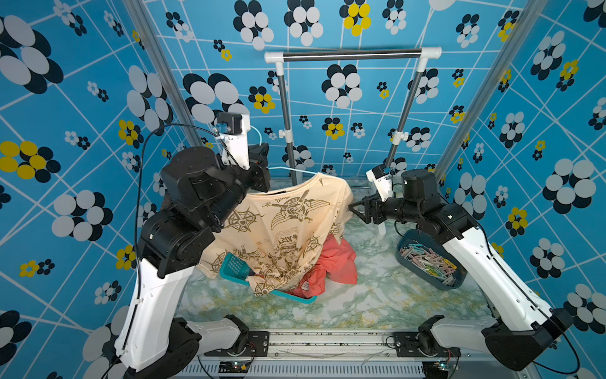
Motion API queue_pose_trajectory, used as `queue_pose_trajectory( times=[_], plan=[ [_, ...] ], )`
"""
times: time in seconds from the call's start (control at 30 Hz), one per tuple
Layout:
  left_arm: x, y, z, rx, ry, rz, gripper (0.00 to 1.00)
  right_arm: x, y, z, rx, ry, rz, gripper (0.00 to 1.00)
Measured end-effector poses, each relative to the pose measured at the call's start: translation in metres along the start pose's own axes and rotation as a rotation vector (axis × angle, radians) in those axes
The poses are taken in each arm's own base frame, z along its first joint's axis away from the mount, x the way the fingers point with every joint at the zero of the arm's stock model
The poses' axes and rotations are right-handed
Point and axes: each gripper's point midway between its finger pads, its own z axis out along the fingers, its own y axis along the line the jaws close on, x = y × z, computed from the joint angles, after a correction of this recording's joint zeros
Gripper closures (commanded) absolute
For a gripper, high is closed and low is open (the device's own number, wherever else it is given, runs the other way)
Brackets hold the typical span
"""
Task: Use clothespins to secure the t-shirt on both sides of the hanger
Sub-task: Pick up the hanger from the basket, then move the storage box to the center of the board.
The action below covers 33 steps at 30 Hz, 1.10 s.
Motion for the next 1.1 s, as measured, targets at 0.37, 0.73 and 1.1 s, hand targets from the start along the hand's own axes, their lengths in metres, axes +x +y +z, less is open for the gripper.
queue_pose_trajectory(
  times=[0.37, 0.73, 1.1],
  plan=[
    [-0.098, 0.001, -0.028, -0.015, -0.263, 0.108, 1.0, 0.025, -0.123, -0.032, 0.434, 0.043, 0.278, 0.29],
    [0.057, -0.022, 0.019, 0.097, 0.15, 0.156, 1.0, 0.158, -0.224, -0.04, 0.746, 0.281, 0.59, 0.27],
    [0.124, 0.009, -0.042, 0.016, 0.099, 0.044, 1.0, 0.22, -0.26, 0.02, 0.716, 0.468, 0.732, 0.3]
  ],
)
